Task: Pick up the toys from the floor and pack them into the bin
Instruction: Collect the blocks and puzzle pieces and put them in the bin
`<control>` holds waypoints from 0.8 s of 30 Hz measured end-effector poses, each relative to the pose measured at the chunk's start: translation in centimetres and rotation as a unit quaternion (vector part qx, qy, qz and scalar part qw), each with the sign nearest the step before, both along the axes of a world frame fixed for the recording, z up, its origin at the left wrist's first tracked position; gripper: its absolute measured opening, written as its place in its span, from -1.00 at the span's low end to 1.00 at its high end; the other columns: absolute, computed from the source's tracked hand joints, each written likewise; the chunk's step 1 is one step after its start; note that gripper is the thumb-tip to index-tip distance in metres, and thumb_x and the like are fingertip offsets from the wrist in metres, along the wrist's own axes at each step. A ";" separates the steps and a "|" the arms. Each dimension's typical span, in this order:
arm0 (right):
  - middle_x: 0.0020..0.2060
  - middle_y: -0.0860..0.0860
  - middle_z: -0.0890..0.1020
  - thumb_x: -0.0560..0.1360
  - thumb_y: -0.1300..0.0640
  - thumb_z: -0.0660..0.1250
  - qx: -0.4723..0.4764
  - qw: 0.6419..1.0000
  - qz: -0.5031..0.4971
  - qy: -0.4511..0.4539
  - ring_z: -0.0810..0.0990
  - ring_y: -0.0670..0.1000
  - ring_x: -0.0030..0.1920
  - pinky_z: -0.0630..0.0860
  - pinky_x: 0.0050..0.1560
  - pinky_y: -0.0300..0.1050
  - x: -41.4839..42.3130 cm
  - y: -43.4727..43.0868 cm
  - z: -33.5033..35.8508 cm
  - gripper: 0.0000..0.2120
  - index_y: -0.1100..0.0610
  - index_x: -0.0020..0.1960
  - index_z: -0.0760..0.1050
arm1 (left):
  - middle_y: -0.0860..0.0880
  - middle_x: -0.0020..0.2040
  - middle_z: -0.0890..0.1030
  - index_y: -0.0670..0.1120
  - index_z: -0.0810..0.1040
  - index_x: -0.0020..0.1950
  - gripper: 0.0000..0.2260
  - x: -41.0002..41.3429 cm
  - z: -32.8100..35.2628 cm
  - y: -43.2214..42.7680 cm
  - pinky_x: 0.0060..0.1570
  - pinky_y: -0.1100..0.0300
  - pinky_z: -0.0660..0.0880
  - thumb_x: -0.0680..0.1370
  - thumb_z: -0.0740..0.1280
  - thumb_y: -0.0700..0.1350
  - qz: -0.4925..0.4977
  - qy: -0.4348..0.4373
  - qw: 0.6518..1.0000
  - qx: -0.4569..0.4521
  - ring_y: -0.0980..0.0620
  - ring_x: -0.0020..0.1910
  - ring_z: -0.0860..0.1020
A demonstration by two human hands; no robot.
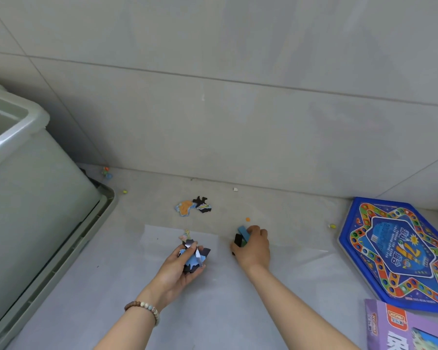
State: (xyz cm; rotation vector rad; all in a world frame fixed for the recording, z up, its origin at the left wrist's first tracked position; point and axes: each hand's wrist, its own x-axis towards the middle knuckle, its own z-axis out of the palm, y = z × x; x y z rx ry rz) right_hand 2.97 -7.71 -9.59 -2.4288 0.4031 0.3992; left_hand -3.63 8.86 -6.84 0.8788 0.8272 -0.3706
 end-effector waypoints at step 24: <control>-0.09 0.14 0.63 0.32 0.20 0.35 0.679 0.676 0.000 0.287 0.63 0.04 -0.28 0.57 -0.39 -0.21 -1.4 15.3 24.6 -0.62 0.14 0.15 0.54 | -0.02 -0.09 0.68 -0.12 0.52 -0.02 -0.92 -5.3 22.9 15.4 -0.31 0.22 0.61 0.55 0.30 -0.13 0.132 -0.149 0.973 0.119 0.03 -0.16 0.58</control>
